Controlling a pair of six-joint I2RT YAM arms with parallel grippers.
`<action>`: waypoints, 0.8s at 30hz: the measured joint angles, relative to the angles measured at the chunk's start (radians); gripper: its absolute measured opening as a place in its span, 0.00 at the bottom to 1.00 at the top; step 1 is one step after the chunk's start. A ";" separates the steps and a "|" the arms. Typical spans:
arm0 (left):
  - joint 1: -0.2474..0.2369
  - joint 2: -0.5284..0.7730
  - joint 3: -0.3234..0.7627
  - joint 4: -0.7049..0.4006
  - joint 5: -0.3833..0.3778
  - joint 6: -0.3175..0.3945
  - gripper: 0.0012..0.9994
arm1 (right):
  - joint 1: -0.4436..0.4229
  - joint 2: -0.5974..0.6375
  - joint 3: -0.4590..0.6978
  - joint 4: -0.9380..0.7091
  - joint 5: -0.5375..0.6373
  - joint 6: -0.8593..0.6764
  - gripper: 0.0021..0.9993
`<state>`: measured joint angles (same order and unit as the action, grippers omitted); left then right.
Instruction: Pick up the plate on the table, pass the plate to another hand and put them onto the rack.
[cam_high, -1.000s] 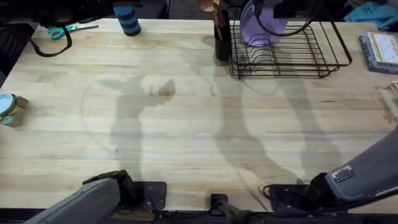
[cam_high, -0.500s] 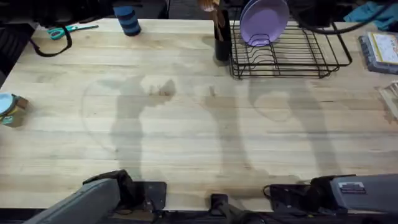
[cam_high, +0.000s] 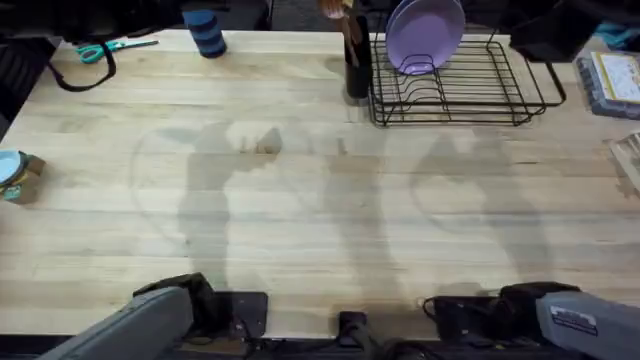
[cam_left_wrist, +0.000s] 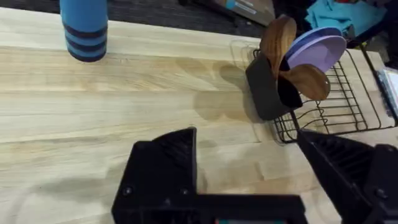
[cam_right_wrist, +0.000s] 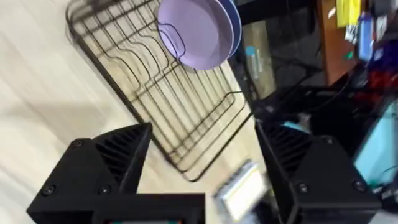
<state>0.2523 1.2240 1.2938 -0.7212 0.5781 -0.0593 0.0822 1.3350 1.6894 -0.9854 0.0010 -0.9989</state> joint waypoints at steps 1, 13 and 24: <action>0.000 0.000 0.000 0.000 0.000 0.000 1.00 | 0.000 -0.011 0.000 -0.008 0.001 0.044 0.99; 0.000 0.000 0.000 -0.013 0.000 0.000 1.00 | 0.000 -0.063 0.000 -0.133 0.003 0.727 0.99; -0.038 0.000 0.000 -0.019 -0.035 0.000 1.00 | 0.000 -0.063 0.000 -0.150 0.002 0.957 0.99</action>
<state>0.2148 1.2240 1.2938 -0.7401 0.5432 -0.0592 0.0822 1.2716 1.6894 -1.1351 0.0026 -0.0423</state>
